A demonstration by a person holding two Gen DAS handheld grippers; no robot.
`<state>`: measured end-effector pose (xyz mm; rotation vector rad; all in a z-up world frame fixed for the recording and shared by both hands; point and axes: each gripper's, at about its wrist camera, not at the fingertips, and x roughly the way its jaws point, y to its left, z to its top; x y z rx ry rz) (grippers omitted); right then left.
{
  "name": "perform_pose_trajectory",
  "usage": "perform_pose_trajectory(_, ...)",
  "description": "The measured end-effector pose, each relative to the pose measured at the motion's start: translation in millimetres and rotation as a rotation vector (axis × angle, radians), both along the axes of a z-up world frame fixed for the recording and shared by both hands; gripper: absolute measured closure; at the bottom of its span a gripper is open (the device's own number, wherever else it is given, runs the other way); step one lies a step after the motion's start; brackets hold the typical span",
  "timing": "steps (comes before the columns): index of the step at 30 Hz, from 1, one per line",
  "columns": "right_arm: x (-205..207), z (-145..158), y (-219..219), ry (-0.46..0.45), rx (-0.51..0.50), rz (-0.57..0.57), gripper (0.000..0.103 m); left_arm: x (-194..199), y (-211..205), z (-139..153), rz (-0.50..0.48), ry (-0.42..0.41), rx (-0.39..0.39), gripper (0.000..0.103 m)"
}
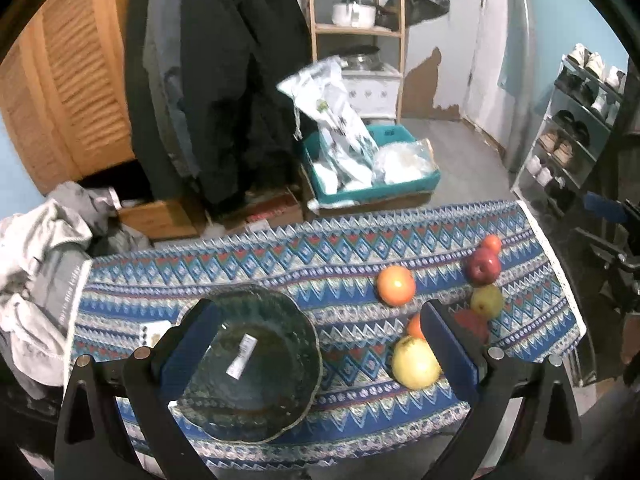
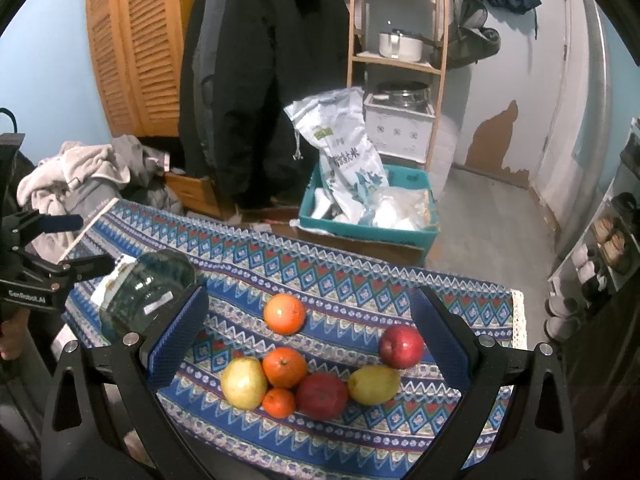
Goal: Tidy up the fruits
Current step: 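Grasp the large orange with the left tool while the right tool grasps a red apple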
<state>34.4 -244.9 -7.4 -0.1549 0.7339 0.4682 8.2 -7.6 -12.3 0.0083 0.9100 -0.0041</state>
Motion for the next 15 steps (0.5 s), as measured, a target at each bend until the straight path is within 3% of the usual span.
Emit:
perform_pose_trajectory(6, 22.4, -8.7, -12.3, 0.037, -0.027, -0.034, 0.003, 14.4, -5.7, -14.1, -0.019, 0.043, -0.011, 0.002)
perform_pose_trajectory(15, 74.5, -42.5, -41.3, 0.208, -0.036, -0.084, 0.003, 47.2, -31.0, -28.2, -0.081, 0.115, -0.004, 0.002)
